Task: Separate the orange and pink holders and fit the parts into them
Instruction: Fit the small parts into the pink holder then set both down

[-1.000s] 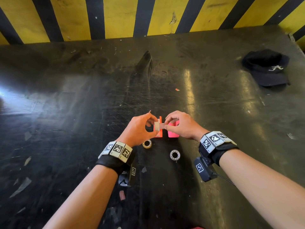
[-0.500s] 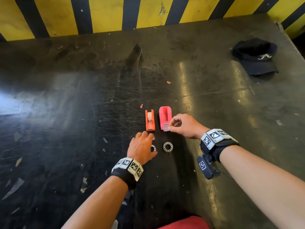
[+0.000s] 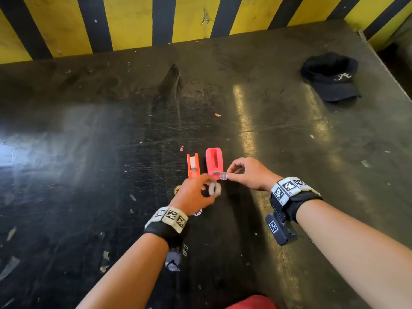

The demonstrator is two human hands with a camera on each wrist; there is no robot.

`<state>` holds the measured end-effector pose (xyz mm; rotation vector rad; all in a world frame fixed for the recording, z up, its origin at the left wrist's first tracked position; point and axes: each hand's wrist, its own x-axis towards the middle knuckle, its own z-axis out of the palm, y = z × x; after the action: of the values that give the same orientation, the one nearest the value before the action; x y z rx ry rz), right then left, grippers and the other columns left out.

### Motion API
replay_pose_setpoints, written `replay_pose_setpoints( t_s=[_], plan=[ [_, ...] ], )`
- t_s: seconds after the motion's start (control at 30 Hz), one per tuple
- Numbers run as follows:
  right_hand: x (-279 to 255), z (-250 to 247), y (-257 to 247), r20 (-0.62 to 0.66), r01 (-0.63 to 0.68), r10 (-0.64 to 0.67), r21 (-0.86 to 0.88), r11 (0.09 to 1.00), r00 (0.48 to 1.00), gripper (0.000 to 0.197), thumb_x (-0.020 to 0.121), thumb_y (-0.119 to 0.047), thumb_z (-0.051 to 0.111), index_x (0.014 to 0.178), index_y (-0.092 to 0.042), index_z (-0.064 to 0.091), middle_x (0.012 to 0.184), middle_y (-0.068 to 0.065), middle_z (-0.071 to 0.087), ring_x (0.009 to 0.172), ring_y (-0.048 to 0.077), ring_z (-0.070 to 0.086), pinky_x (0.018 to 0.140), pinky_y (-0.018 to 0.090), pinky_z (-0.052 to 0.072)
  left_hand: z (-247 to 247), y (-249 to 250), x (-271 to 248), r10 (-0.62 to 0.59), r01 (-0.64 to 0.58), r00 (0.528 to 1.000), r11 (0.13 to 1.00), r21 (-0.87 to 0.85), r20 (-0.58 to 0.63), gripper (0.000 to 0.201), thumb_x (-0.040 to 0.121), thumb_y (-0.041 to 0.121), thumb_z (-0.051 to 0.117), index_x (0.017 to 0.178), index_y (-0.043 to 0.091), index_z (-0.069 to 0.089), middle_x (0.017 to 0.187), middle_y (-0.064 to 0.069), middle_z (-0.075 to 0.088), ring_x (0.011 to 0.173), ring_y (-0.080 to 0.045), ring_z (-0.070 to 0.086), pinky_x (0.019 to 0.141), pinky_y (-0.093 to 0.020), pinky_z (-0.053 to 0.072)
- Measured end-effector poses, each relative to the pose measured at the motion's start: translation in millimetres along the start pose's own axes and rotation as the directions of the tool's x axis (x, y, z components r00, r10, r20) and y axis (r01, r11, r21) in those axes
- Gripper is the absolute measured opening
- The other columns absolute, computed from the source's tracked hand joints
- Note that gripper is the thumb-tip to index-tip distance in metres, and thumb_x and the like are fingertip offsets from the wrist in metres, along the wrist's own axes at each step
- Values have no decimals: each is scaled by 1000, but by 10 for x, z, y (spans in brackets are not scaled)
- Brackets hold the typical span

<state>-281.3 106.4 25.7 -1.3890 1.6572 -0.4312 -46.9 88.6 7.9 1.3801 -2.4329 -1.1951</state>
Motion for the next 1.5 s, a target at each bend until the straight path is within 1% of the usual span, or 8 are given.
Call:
replay_pose_setpoints(
  t_s=[0.1, 0.3, 0.53, 0.73, 1.03, 1.17, 1.37, 1.5],
  plan=[
    [9, 8, -44, -18, 17, -16, 34, 999, 1000, 12, 88, -29, 80, 92, -18, 78, 94, -5, 75, 91, 13, 71, 83, 28, 57, -255, -62, -10, -70, 49, 992, 981, -190, -102, 46, 80, 22, 86, 121, 29, 65, 110, 17, 73, 97, 3, 69, 82, -9, 52],
    [96, 155, -281, 1, 78, -78, 67, 995, 997, 12, 84, -31, 78, 89, -21, 78, 94, -1, 77, 92, 22, 73, 88, 39, 58, -458, -63, -34, -34, -15, 987, 954, -301, -157, 44, 79, 21, 86, 118, 29, 69, 109, 13, 77, 94, -3, 73, 73, -13, 53],
    [95, 164, -479, 44, 101, -108, 129, 986, 993, 4, 91, -22, 77, 92, -19, 76, 93, -1, 74, 72, -1, 63, 65, 7, 46, -593, -71, -123, -56, 1, 987, 939, -345, -151, 49, 81, 23, 86, 126, 27, 65, 113, 10, 77, 102, -5, 73, 70, -16, 53],
    [81, 203, -569, 82, 75, -87, 142, 987, 993, 1, 91, -23, 76, 90, -24, 75, 96, 7, 76, 76, 8, 66, 70, 19, 50, -623, -36, -153, -52, 2, 988, 943, -332, -144, 47, 82, 23, 86, 124, 26, 65, 111, 12, 76, 102, -2, 72, 66, -12, 52],
    [62, 183, -578, 75, 51, -61, 135, 990, 995, 5, 91, -21, 75, 93, -25, 73, 95, -7, 69, 85, 9, 64, 72, 21, 46, -630, -50, -150, -59, 18, 989, 956, -293, -133, 45, 83, 23, 84, 123, 27, 65, 116, 10, 73, 104, -3, 72, 74, -19, 58],
    [229, 190, -368, -12, 43, -42, 55, 998, 999, 32, 83, -16, 79, 110, -24, 62, 114, -3, 65, 107, 23, 66, 87, 28, 53, -642, -63, -87, -71, 27, 986, 962, -270, -152, 43, 80, 22, 86, 119, 25, 67, 115, 8, 72, 100, -4, 72, 69, -17, 56],
    [529, 177, -129, 92, 11, 23, -355, 935, 995, 126, 61, -42, 94, 161, -29, 18, 163, -1, 23, 146, 29, 33, 117, 52, 38, -726, -65, 95, -67, 32, 986, 975, -222, -153, 38, 77, 21, 87, 111, 27, 69, 103, 21, 70, 96, 9, 67, 71, -4, 47],
    [684, 250, -48, 119, 16, 44, -464, 885, 992, 136, 61, -41, 98, 164, -31, 9, 168, -5, 18, 149, 33, 29, 114, 58, 38, -764, -88, 251, -49, 30, 991, 988, -154, -123, 43, 76, 28, 87, 115, 32, 68, 110, 16, 72, 100, 1, 67, 75, -9, 45]
  ],
)
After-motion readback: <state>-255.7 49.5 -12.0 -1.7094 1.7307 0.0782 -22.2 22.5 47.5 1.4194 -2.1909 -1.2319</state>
